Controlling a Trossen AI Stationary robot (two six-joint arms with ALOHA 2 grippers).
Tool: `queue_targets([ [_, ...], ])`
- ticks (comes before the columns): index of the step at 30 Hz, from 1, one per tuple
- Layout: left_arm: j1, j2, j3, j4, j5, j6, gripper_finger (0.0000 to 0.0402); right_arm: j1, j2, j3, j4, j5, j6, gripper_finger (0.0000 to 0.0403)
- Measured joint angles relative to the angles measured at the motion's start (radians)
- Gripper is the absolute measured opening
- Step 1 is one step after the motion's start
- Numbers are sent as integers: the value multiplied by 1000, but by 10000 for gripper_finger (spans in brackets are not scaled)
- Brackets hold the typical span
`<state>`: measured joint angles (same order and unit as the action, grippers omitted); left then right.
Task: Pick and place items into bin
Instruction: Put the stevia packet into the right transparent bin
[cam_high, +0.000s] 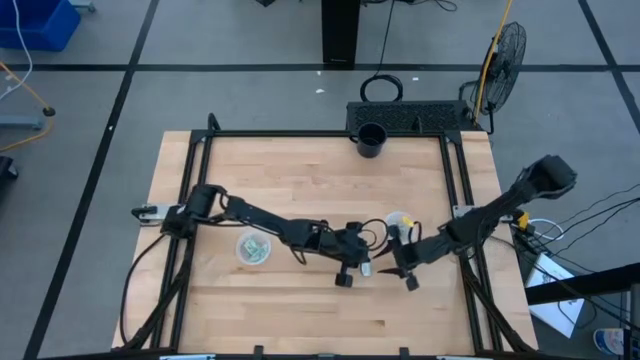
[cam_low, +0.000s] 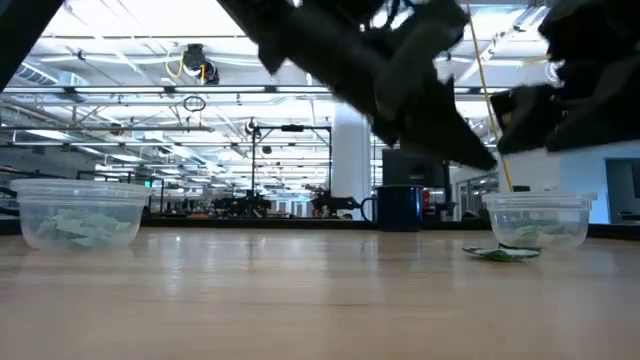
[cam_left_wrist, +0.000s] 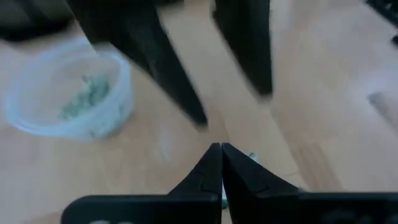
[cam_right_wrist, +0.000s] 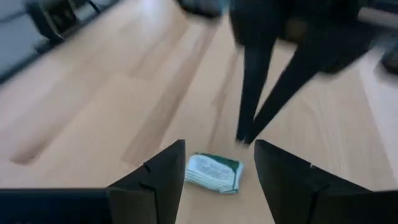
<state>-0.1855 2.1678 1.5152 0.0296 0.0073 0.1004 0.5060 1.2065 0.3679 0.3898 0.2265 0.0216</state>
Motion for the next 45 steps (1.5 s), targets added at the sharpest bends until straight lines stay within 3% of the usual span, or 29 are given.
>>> queue_targets([
  [6, -16, -114, 1, -55, -103, 0, 14, 0, 192, 0, 130, 8, 54, 182],
  [11, -14, -220, 0, -106, -188, -4, 4, 0, 283, 1, 228, -21, 79, 181],
  [15, -15, -317, 0, -126, -235, -26, 22, 0, 338, 2, 282, -22, 79, 181],
  [21, -11, -460, 1, -145, -263, -93, 35, 0, 408, 1, 313, -47, 79, 181],
  [29, -12, -555, 1, -159, -279, -137, 36, -16, 478, 2, 363, -44, 78, 177],
  [34, -12, -554, 1, -165, -279, -136, 37, -40, 483, 2, 361, -45, 89, 139],
  [42, -12, -549, 1, -188, -279, -140, 37, -77, 483, 2, 358, -45, 158, 20],
  [45, -12, -551, 1, -184, -279, -135, 37, -79, 481, 2, 380, -48, 162, 9],
])
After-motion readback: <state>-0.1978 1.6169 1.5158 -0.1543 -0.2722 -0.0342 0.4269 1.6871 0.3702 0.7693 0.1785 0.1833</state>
